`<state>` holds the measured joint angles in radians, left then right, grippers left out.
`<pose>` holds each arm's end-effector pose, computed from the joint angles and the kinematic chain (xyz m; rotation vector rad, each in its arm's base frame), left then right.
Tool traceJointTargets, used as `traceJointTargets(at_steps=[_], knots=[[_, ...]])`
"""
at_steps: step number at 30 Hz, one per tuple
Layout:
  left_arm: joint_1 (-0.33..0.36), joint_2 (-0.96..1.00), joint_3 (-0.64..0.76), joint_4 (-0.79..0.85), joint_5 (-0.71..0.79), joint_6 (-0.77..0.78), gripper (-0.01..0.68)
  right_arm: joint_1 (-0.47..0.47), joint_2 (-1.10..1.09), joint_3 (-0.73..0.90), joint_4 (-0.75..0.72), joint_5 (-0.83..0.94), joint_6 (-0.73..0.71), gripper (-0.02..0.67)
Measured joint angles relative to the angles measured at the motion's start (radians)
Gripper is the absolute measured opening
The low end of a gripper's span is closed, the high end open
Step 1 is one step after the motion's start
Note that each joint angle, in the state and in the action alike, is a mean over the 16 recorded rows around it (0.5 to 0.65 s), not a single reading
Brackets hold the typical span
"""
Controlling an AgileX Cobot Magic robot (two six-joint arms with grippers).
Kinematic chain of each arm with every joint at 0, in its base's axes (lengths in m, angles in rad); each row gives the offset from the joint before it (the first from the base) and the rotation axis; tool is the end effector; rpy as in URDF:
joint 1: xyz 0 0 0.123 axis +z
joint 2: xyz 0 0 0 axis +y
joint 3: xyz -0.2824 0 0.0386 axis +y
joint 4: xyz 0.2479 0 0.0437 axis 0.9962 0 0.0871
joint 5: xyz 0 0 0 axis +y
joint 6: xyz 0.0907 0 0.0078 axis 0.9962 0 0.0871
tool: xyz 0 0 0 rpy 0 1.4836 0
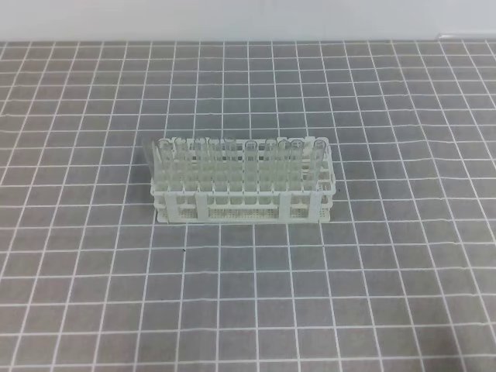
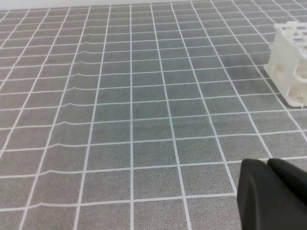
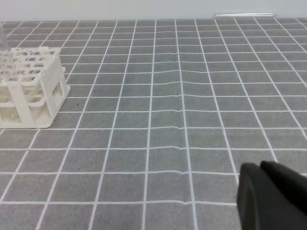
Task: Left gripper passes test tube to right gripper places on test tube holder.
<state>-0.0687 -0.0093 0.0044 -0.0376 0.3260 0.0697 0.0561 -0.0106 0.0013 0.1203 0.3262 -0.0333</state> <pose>0.0533 -0.0048 0.1827 0.1013 1.8018 -0.0355 0.0530 0.0065 0.1840 -0.0054 1.8001 0.1323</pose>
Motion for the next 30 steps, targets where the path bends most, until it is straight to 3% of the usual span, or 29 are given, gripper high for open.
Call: traceJointTargets(at_steps=[30], knots=[[-0.001, -0.016, 0.005, 0.001, -0.004, 0.0, -0.001, 0.0, 0.001, 0.0, 0.0, 0.0, 0.0, -0.013]])
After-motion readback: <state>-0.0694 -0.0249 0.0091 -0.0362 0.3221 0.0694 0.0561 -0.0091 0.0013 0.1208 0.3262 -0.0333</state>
